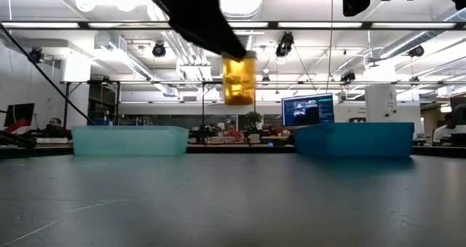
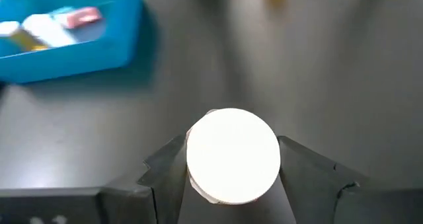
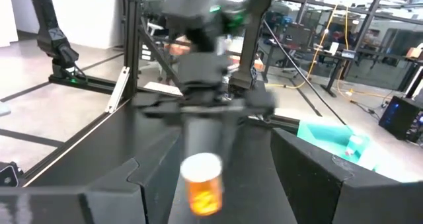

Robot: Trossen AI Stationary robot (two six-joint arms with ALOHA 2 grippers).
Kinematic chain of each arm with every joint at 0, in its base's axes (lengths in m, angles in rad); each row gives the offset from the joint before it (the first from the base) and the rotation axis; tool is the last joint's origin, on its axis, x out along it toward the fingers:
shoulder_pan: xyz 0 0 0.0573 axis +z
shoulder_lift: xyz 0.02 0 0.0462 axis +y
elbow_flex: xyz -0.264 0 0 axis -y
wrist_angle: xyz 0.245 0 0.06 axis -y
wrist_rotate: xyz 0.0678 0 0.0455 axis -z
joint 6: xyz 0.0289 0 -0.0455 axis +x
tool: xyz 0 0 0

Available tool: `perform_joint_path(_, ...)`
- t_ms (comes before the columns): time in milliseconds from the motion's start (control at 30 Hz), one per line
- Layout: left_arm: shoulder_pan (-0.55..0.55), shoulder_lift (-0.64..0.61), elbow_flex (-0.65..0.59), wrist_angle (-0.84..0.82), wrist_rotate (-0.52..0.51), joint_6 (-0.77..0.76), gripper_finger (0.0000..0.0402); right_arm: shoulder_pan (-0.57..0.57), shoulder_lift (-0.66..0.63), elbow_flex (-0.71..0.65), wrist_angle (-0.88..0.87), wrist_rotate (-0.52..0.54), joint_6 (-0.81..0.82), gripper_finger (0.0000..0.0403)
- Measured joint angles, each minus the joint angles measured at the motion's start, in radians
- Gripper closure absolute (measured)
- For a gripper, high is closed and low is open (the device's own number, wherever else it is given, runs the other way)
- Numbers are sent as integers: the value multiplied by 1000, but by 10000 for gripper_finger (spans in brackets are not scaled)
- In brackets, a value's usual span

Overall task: Pick and place medicine bottles into bin by pill shape (circle, oval)
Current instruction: Put the orange capsule bottle into the light blue bin

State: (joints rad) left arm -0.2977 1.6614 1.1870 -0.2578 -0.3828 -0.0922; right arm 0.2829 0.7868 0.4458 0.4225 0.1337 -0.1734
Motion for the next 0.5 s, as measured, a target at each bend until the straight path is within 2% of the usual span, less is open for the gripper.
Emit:
perform_joint_path(100, 66, -102, -83, -2, -23, 2, 208, 0, 1, 0, 2, 0, 0, 180)
perform_joint_path(233, 189, -244, -196, 4, -105, -5, 208, -2, 1, 0, 2, 2, 0, 180)
perform_joint_path(500, 536, -450, -361, 13, -144, -60, 208, -2, 1, 0, 2, 10, -1, 180)
